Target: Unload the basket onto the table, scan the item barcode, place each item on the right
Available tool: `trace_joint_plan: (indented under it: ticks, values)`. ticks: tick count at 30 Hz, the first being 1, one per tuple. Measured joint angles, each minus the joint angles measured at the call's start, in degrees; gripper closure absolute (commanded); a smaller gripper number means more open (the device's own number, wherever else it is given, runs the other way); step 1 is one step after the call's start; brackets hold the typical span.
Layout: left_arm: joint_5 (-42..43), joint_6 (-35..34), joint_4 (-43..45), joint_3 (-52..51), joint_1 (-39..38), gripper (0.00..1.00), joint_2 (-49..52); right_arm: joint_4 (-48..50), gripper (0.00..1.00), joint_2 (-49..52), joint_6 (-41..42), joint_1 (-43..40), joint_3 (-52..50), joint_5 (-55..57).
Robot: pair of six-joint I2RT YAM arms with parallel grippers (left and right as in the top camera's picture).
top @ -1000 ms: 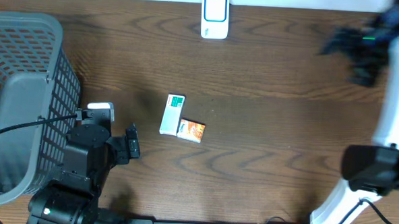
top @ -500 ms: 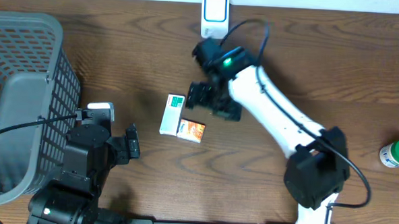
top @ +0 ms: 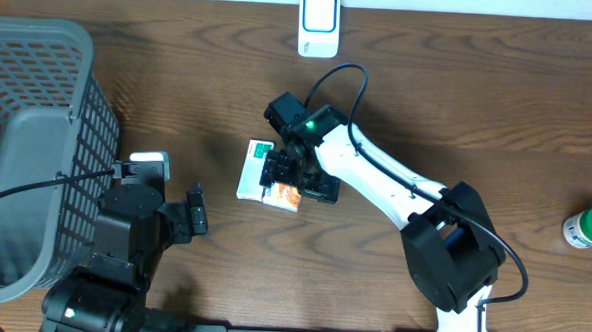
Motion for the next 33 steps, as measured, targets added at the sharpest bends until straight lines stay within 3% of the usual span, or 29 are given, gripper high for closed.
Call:
trace_joint_plan:
  ticks: [16, 22, 33]
  values:
    - [0.0, 0.0, 0.0, 0.0, 0.0, 0.04, 0.0, 7.15, 0.02, 0.7, -1.33, 0.0, -2.8, 2.19]
    - [0.0, 0.0, 0.0, 0.0, 0.0, 0.04, 0.0, 7.67, 0.18, 5.11, -2.16, 0.0, -2.23, 0.74]
    - [0.0, 0.0, 0.0, 0.0, 0.0, 0.04, 0.0, 5.84, 0.26, 5.66, -4.85, 0.15, -1.73, -0.17]
